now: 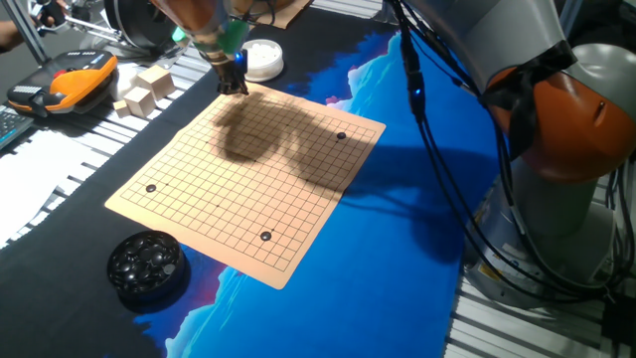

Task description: Play the first move as black on the 3-4 point in the upper right corner of the Go board

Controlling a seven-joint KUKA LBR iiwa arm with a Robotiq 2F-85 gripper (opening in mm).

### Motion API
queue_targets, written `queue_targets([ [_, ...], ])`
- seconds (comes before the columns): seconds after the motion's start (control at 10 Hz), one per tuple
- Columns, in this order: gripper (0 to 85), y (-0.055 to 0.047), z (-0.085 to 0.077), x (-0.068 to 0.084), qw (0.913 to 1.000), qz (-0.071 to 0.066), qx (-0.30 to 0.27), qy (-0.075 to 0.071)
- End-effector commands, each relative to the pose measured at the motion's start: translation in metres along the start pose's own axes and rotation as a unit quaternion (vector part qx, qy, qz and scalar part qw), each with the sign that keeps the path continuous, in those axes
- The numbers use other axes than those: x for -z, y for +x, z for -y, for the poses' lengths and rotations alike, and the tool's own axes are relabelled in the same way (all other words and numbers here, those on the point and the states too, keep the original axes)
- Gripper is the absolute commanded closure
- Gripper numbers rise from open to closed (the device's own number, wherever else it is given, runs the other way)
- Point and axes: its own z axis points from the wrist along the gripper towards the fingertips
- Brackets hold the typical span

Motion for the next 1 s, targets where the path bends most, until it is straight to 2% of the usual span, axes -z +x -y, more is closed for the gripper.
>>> queue_targets([
  [0.0,85.0,0.0001,-0.001,-0.0015,1.0,0.001,-0.001,0.001],
  [0.9,85.0,0.0053,-0.0064,-0.0095,0.9999,0.006,-0.006,0.007],
])
